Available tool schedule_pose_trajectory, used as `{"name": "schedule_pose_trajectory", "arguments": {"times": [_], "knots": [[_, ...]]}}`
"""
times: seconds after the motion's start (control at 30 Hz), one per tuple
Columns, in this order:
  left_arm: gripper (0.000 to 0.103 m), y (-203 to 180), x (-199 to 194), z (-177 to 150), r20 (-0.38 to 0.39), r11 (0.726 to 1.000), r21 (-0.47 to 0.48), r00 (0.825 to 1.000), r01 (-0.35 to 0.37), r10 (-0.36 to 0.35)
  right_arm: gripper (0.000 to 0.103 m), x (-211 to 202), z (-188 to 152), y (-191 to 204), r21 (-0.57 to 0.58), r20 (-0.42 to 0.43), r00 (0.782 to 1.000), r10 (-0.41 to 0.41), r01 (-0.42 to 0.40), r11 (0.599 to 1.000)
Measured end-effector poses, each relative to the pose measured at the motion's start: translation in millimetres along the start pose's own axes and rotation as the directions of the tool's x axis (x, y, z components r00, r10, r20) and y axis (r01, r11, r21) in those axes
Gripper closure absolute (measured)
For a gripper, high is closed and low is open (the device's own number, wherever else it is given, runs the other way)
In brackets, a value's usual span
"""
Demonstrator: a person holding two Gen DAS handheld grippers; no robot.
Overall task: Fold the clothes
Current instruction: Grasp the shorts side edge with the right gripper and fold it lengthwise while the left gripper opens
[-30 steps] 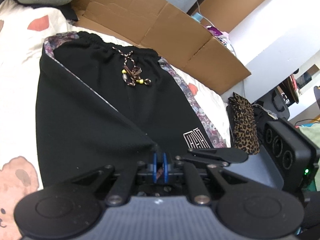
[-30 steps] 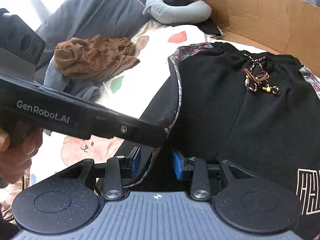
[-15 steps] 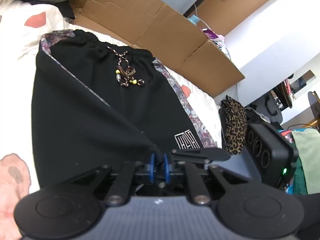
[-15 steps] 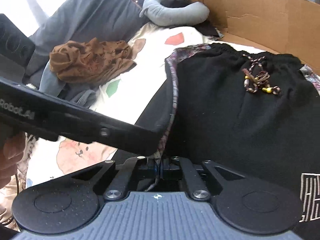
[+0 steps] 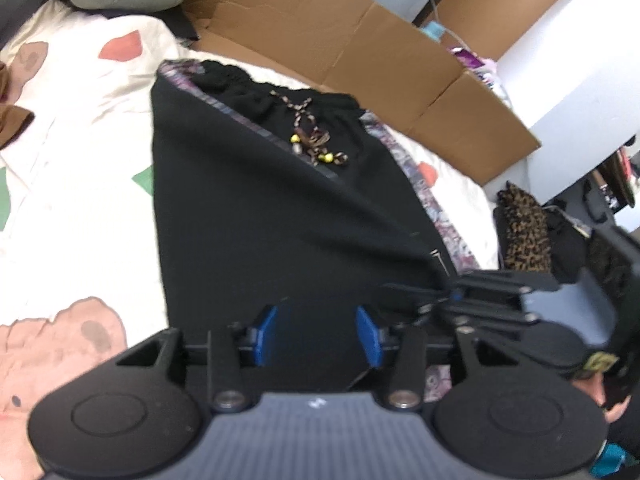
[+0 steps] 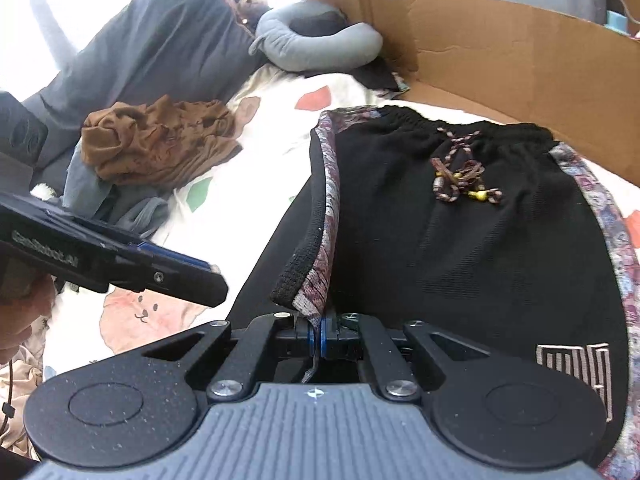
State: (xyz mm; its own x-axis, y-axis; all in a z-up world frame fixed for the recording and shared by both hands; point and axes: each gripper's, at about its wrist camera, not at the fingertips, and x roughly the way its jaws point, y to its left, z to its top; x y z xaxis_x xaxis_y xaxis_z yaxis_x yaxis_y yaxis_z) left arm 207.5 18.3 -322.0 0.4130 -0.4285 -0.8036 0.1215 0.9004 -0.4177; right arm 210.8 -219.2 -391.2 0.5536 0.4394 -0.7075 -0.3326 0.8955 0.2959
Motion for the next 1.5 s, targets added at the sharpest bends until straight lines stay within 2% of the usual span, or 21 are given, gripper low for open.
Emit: {"name": "schedule_pose_trajectory", "arguments": {"times": [0.27,0.53,0.73,1.07,1.5], "knots": [[0.054,7.0,15.9,-5.1,-0.058,0.999,-0.001,0.997,-0.050,0.050,0.102,-33.1,-4.2,-16.5,0.008,0.011,0.999,-0.047,0.047,0.999],[0.049,9.0,33.2,-11.5,-0.108,0.998,0.015,0.992,-0.062,0.063,0.103,-58.7,-13.6,-41.0,0.074,0.023,0.994,-0.103,0.101,0.992],[0.048,10.4,46.1,-16.5,-0.146,0.997,0.026,0.987,-0.069,0.072,0.102,-77.1,-18.7,-60.6,0.131,0.035,0.989,-0.145,0.140,0.981],[0.047,6.7,67.4,-33.1,-0.244,0.998,0.048,0.969,-0.027,0.038,0.103,-104.7,-29.3,-89.3,0.213,0.051,0.975,-0.214,0.199,0.957],[0.047,-2.4,77.0,-41.9,-0.299,0.995,0.089,0.954,0.033,-0.005,0.103,-121.0,-63.9,-131.5,0.345,0.003,0.959,-0.283,0.265,0.900]]}}
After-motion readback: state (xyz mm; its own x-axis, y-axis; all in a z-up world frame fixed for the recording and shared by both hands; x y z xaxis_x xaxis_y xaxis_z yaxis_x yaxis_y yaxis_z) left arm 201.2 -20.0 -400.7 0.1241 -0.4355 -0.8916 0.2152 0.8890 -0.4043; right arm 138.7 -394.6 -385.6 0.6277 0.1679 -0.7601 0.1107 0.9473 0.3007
